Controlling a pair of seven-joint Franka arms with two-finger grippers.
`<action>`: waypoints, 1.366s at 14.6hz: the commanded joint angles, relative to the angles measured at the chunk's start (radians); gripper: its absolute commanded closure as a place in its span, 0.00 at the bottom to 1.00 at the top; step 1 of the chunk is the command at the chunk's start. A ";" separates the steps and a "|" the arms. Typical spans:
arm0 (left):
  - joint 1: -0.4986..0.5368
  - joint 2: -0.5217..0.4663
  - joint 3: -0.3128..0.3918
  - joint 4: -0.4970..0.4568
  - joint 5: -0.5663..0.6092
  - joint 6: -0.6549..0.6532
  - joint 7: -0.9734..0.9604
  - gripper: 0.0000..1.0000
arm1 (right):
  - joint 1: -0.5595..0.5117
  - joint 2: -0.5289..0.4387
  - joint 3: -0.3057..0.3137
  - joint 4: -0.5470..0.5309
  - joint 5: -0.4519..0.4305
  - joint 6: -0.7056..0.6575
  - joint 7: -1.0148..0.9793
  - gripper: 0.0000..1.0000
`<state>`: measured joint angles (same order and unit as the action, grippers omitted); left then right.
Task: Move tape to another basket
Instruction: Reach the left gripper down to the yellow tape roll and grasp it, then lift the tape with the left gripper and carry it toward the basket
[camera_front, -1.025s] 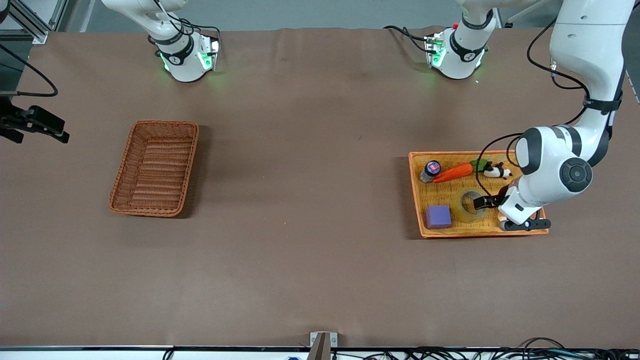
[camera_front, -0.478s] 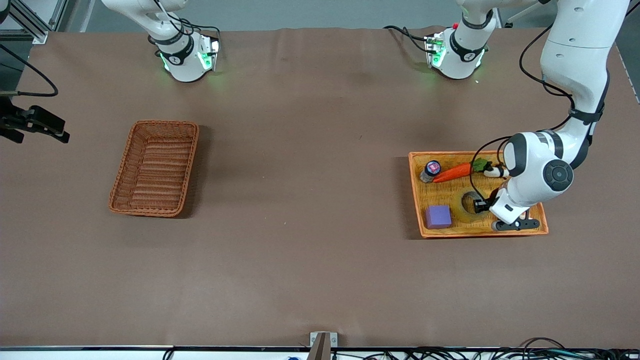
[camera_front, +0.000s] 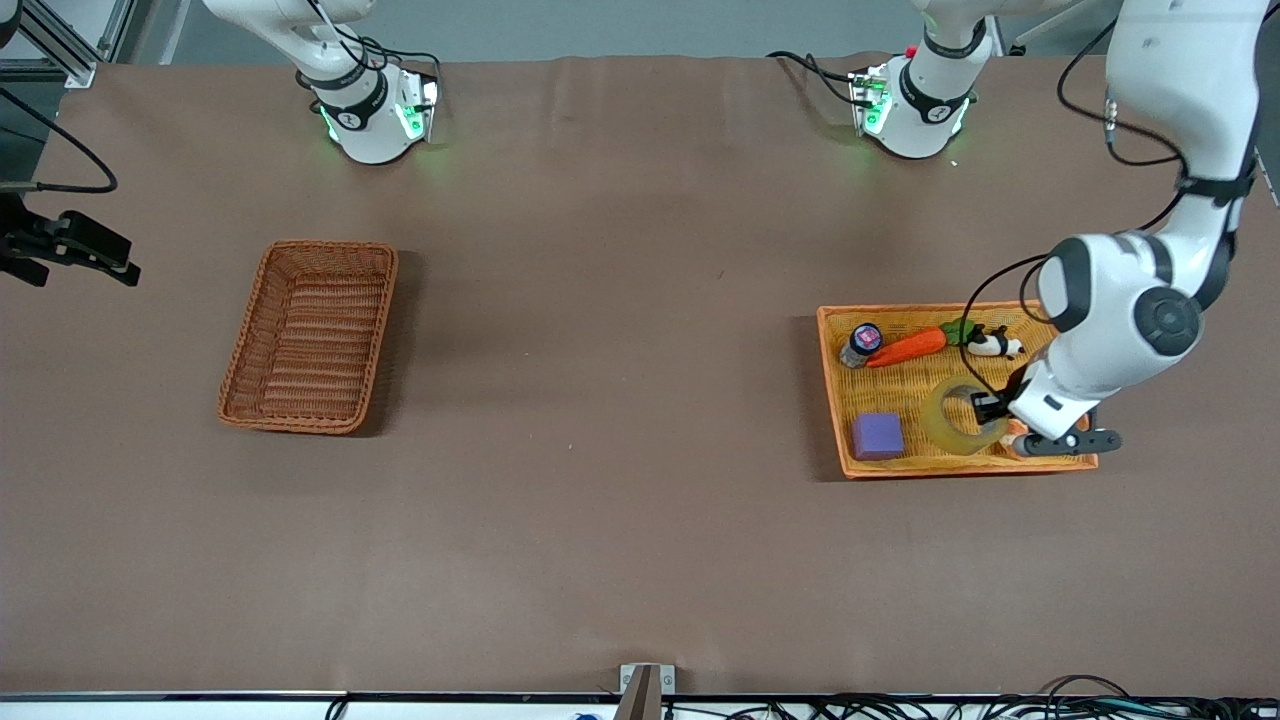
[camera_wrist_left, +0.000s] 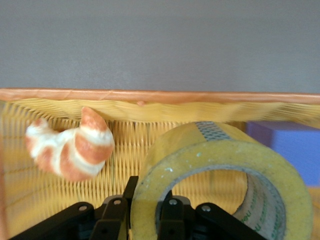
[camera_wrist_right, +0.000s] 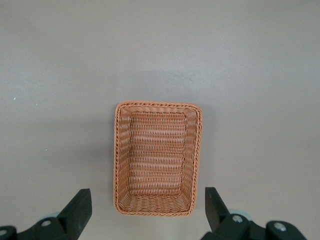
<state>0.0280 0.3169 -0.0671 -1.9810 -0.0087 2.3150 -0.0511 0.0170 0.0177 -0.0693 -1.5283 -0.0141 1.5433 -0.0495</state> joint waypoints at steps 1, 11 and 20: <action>-0.005 -0.062 -0.092 0.114 0.015 -0.219 -0.030 1.00 | -0.012 -0.013 0.008 -0.006 0.020 -0.008 0.011 0.00; -0.196 0.278 -0.417 0.503 0.160 -0.375 -0.695 0.98 | -0.016 -0.013 0.006 -0.010 0.020 -0.008 0.011 0.00; -0.618 0.540 -0.288 0.760 0.236 -0.178 -0.886 0.96 | -0.017 -0.010 0.005 -0.010 0.020 -0.005 0.011 0.00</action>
<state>-0.4853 0.7970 -0.4327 -1.3047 0.2092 2.0990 -0.9285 0.0150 0.0179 -0.0732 -1.5300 -0.0141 1.5407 -0.0491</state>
